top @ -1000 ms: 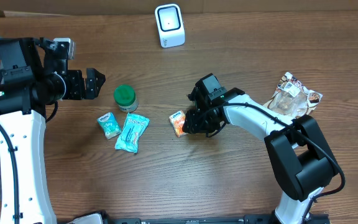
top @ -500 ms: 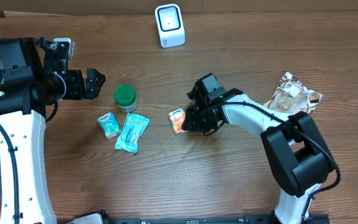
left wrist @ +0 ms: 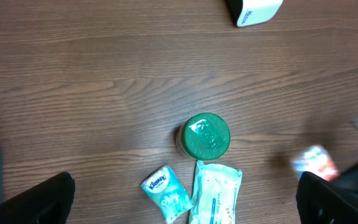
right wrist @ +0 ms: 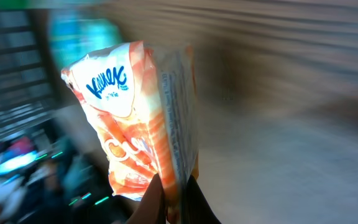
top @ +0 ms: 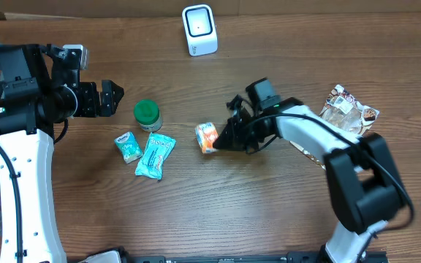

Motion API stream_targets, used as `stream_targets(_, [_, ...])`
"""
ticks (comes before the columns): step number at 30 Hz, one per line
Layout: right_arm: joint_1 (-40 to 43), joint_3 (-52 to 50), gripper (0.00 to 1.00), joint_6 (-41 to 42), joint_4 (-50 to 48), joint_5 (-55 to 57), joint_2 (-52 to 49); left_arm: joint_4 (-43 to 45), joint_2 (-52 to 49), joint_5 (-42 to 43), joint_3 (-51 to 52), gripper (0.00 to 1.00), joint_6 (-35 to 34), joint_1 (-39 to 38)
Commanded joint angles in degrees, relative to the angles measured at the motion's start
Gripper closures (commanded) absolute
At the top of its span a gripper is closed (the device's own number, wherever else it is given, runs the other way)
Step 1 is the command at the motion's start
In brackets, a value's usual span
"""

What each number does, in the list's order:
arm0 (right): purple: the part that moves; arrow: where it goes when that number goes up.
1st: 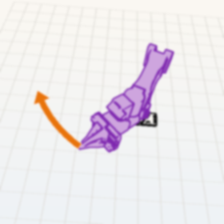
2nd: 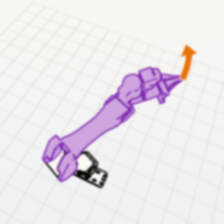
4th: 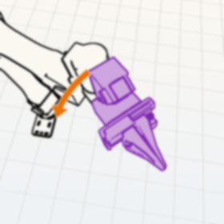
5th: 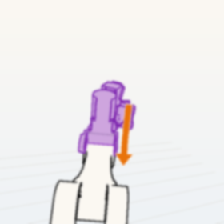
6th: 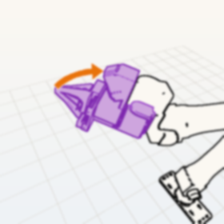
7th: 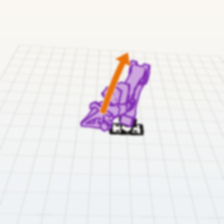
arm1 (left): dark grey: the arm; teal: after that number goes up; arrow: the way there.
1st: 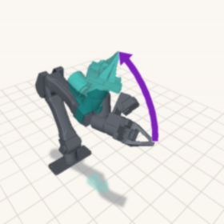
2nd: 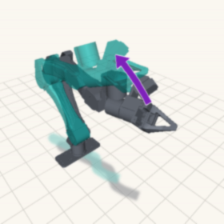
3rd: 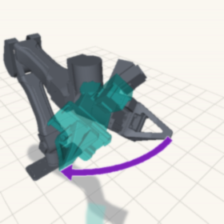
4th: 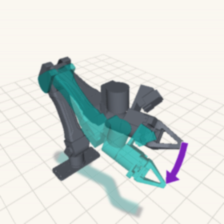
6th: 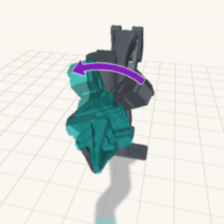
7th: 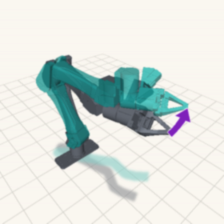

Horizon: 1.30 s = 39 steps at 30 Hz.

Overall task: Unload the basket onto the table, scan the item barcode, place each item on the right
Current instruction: 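Lift the orange Kleenex pack with the right gripper toward the scanner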

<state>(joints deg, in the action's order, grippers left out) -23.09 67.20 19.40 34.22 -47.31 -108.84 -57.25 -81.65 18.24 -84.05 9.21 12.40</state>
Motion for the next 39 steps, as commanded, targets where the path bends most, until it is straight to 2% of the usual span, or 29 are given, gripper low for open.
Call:
stream_targets(1, [2.49,3.61,0.96,-1.49,-1.79,-19.41,8.37,0.20,0.33,0.66,-1.29,0.00,0.90,-0.20])
stream_targets(6, [5.35,4.17,0.96,8.07,-10.99,-30.93,12.07,0.22,0.33,0.66,-1.29,0.00,0.90,-0.20])
stream_targets(11, [7.32,4.17,0.96,25.77,-24.35,-37.05,12.46,0.20,0.33,0.66,-1.29,0.01,0.90,-0.20])
stream_targets(12, [7.67,4.17,0.96,32.04,-29.59,-38.07,12.46,0.22,0.33,0.66,-1.29,0.00,0.90,-0.20])
stream_targets(14, [7.69,4.17,0.96,38.45,-35.76,-38.34,12.46,0.20,0.33,0.66,-1.29,0.00,0.90,-0.20])
stream_targets(16, [7.69,4.17,0.96,40.94,-38.23,-38.29,12.46,0.20,0.33,0.66,-1.29,0.01,0.90,-0.20])
stream_targets(24, [7.69,4.17,0.96,40.72,-39.12,-37.38,12.46,0.20,0.33,0.66,-1.29,0.00,0.90,-0.33])
stream_targets(29, [6.64,4.11,0.96,33.24,-35.82,-33.55,12.20,0.20,0.33,0.66,-1.29,0.00,0.90,-0.33])
stream_targets(34, [3.87,4.11,0.96,21.79,-20.83,-23.89,11.30,0.20,0.33,0.66,-1.29,0.01,0.90,-0.33])
stream_targets(36, [2.34,4.11,0.96,17.27,-12.15,-14.62,11.30,0.20,0.33,0.66,-1.29,0.00,0.90,-0.33])
stream_targets(37, [0.79,4.13,0.96,14.45,-5.66,-4.90,11.30,0.22,0.33,0.66,-1.29,0.00,0.90,-0.33])
stream_targets(39, [-0.63,4.33,0.96,13.09,-0.74,4.35,11.32,0.20,0.33,0.66,-1.29,0.00,0.90,-0.33])
